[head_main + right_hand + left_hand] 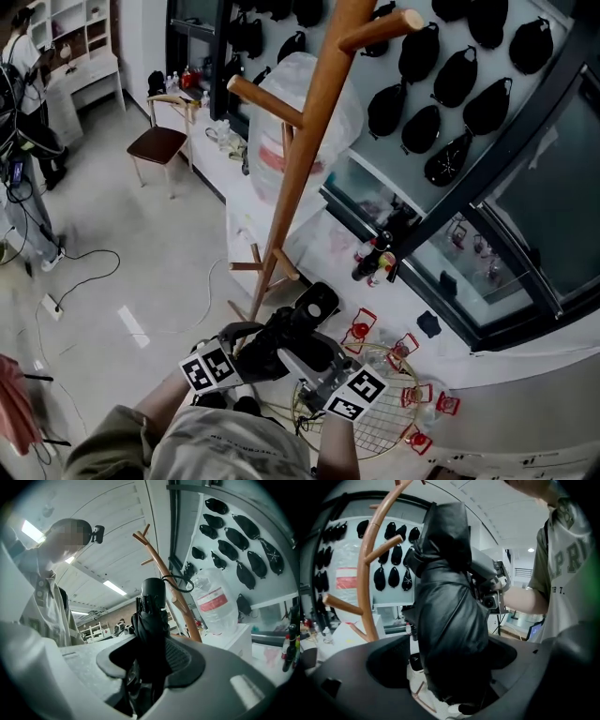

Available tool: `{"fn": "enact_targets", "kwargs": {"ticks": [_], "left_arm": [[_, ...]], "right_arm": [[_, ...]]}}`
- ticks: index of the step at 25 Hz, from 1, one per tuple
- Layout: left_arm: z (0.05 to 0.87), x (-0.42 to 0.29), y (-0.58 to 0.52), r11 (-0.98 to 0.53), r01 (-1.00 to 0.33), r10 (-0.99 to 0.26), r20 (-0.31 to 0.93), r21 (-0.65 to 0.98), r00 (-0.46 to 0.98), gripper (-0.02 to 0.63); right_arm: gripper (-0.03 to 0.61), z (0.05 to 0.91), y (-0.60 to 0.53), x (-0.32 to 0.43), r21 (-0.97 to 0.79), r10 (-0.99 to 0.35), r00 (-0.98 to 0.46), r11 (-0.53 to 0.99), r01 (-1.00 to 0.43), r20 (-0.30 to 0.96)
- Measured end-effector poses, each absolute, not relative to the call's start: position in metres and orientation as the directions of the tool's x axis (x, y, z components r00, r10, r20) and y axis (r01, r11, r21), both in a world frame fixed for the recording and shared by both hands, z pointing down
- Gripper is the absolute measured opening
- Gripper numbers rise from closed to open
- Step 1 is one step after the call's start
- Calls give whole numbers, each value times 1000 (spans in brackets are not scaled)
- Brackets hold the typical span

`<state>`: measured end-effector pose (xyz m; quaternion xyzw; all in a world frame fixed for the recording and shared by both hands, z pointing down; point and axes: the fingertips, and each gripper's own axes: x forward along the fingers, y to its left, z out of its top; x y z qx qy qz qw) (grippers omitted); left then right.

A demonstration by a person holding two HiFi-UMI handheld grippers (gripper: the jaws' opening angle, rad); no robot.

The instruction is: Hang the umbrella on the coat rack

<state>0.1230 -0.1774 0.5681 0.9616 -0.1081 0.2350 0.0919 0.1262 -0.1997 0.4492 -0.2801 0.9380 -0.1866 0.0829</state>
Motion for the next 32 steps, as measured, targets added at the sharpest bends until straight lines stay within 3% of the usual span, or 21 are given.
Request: {"fn": "enact_targets", "kwargs": {"ticks": [7, 12, 32], "left_arm": [[567, 63, -193, -878, -474, -373, 527, 65, 763, 465], [564, 35, -192, -818, -572, -434, 599, 51, 673, 465], [578, 14, -205, -775, -629, -451, 642, 64, 621, 463]], "right_arm": [[166, 453, -213, 111, -348, -533, -846, 793, -500, 1], [166, 467, -225, 102, -326, -538, -840, 784, -528, 69], [166, 495, -261, 73, -306, -534, -832, 775, -552, 149]]}}
